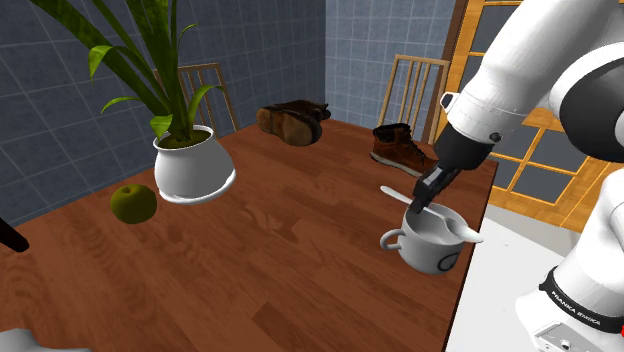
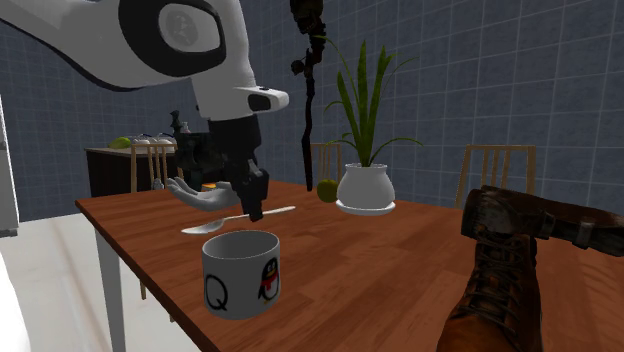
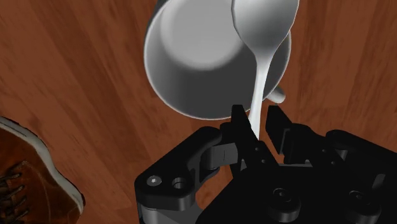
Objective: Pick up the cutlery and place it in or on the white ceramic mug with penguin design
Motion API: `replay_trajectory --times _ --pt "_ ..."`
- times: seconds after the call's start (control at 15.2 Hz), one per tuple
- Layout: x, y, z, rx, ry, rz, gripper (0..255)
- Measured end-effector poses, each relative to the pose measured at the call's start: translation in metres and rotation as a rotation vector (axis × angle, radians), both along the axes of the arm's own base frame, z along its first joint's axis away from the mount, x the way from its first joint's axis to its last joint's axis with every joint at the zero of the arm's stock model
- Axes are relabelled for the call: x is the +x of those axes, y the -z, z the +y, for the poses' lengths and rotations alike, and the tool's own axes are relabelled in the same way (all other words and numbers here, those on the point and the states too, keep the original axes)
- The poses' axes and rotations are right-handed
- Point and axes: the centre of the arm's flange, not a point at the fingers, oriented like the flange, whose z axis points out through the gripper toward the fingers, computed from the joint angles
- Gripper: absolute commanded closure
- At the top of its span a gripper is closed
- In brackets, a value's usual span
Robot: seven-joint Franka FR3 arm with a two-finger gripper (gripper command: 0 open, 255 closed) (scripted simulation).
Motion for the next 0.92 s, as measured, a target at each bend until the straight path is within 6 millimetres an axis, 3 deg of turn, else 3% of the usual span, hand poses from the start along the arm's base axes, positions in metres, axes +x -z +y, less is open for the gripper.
replay_trajectory --times 0.26,0.73,0.79,0.92 --pt "0.0 0.021 -0.002 0.0 0.0 0.0 255" --pt "0.0 0.026 -0.001 0.0 0.0 0.0 255" --pt "0.0 0.026 -0.001 0.0 0.0 0.0 0" --pt "0.0 0.026 -0.001 0.0 0.0 0.0 0"
